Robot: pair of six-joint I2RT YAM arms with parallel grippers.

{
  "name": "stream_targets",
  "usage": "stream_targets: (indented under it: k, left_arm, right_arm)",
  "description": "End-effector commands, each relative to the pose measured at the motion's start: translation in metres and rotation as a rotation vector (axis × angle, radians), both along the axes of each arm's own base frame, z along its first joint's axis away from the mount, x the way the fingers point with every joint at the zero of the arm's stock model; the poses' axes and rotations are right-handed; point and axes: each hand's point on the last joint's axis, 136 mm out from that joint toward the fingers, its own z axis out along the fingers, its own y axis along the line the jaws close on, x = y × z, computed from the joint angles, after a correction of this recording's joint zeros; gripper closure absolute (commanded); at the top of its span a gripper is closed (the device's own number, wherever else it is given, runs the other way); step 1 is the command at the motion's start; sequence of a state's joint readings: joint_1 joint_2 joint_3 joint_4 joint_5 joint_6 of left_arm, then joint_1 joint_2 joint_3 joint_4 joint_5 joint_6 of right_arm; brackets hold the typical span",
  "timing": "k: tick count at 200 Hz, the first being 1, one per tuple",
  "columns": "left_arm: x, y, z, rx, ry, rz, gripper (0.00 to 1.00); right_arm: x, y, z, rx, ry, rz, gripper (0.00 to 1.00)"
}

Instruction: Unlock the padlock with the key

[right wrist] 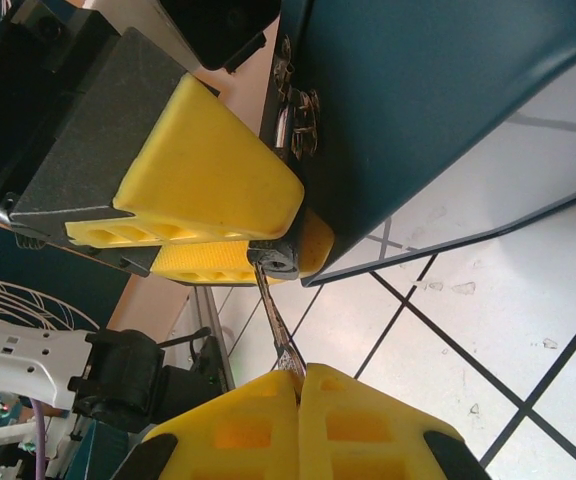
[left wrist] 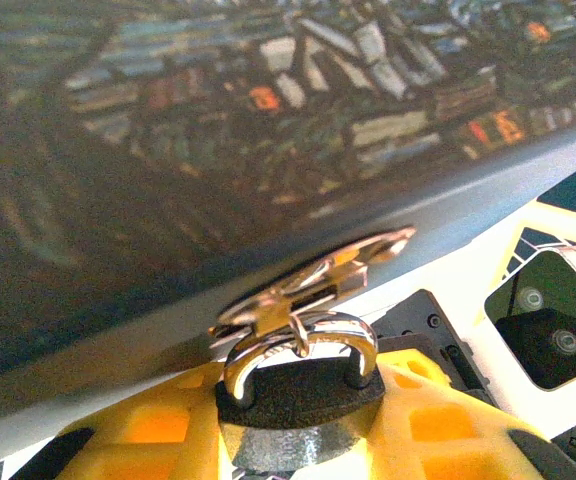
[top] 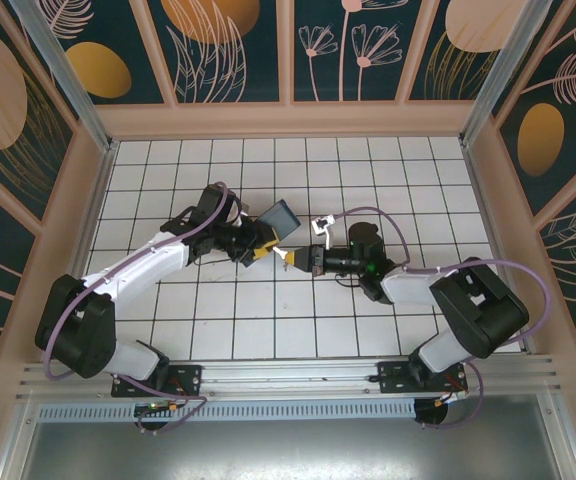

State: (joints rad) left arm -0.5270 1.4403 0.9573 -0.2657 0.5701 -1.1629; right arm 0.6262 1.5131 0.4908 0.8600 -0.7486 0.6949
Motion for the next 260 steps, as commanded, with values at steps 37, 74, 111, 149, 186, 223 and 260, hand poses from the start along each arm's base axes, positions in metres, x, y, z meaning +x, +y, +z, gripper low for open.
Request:
stream_targets:
  k: [37, 74, 111, 149, 186, 223, 260]
  left_arm:
    - [-0.003, 0.003, 0.010, -0.005, 0.000, 0.013, 0.84]
    - [-0.001, 0.009, 0.005, 0.030, 0.006, 0.046, 0.84]
    - [0.000, 0.009, 0.007, 0.023, 0.006, 0.059, 0.83]
    - [0.000, 0.008, 0.006, 0.024, 0.008, 0.056, 0.84]
    - [0.001, 0.007, 0.005, 0.023, 0.008, 0.054, 0.84]
    - [0.002, 0.009, 0.006, 0.026, 0.003, 0.062, 0.84]
    - [0.002, 0.008, 0.007, 0.024, 0.004, 0.059, 0.84]
  right_arm:
    - [0.010, 0.006, 0.008, 0.012, -0.027, -0.033, 1.00]
    - [0.009, 0.003, 0.010, 0.011, -0.027, -0.044, 1.00]
    - [0.009, 0.006, 0.012, 0.030, -0.024, -0.035, 1.00]
    - [0.008, 0.010, 0.013, 0.030, -0.023, -0.020, 1.00]
    - [0.007, 0.013, 0.011, 0.023, -0.019, -0.012, 1.00]
    - [0.009, 0.015, 0.006, 0.016, -0.002, -0.014, 1.00]
    - [0.009, 0.016, 0.009, 0.029, 0.002, -0.014, 1.00]
